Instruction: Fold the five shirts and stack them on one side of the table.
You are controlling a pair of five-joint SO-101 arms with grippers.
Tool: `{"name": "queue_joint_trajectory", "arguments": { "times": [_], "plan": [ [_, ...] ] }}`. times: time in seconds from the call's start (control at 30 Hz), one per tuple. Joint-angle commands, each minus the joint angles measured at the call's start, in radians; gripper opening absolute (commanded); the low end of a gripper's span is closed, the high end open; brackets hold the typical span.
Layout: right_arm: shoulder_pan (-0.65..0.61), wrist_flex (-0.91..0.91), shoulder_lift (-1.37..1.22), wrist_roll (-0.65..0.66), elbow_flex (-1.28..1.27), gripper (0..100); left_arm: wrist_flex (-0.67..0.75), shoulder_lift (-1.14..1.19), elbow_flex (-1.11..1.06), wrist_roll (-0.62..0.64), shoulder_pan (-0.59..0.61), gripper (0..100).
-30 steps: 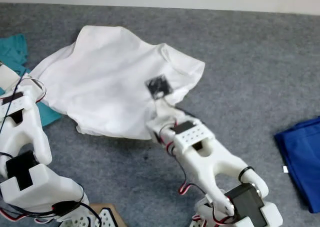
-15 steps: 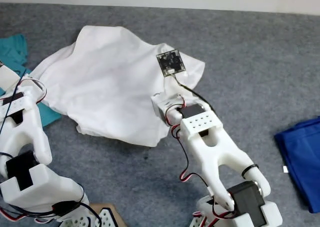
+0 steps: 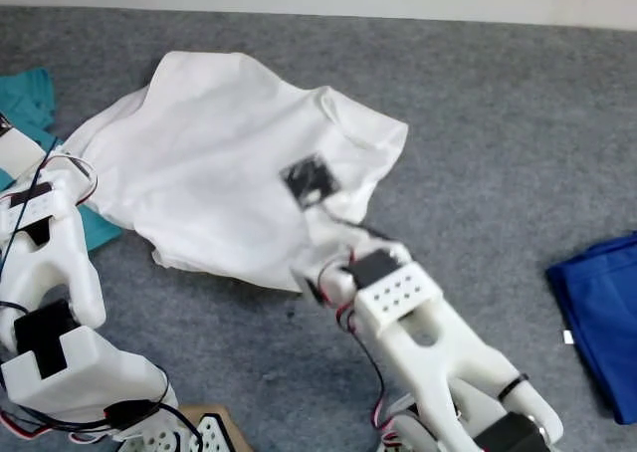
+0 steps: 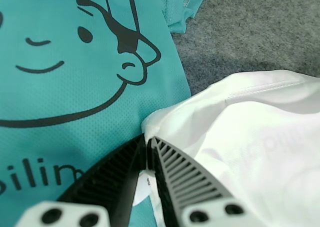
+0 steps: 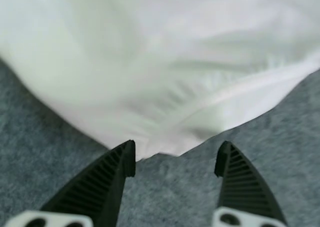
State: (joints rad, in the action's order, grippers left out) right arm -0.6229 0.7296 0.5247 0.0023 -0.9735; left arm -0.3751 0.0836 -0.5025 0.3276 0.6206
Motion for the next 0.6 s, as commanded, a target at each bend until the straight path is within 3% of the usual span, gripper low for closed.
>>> {"name": "queue_joint_trajectory", "arguments": {
  "times": [0.0,0.37,0.47,0.57],
  "plan": [
    [-0.018,-0.056,0.018,-0.049,-0.015,26.4,0.011,-0.004,0.004,0.009,-0.022,1],
    [-0.051,-0.128,-0.389,-0.080,0.168,26.1,0.014,-0.004,-0.012,0.011,-0.033,1],
    [-0.047,-0.127,-0.423,-0.080,0.211,18.8,0.014,-0.004,-0.012,0.011,-0.033,1],
    [-0.038,-0.127,-0.423,-0.078,0.223,4.6,0.014,-0.004,-0.012,0.011,-0.033,1]
  ]
}}
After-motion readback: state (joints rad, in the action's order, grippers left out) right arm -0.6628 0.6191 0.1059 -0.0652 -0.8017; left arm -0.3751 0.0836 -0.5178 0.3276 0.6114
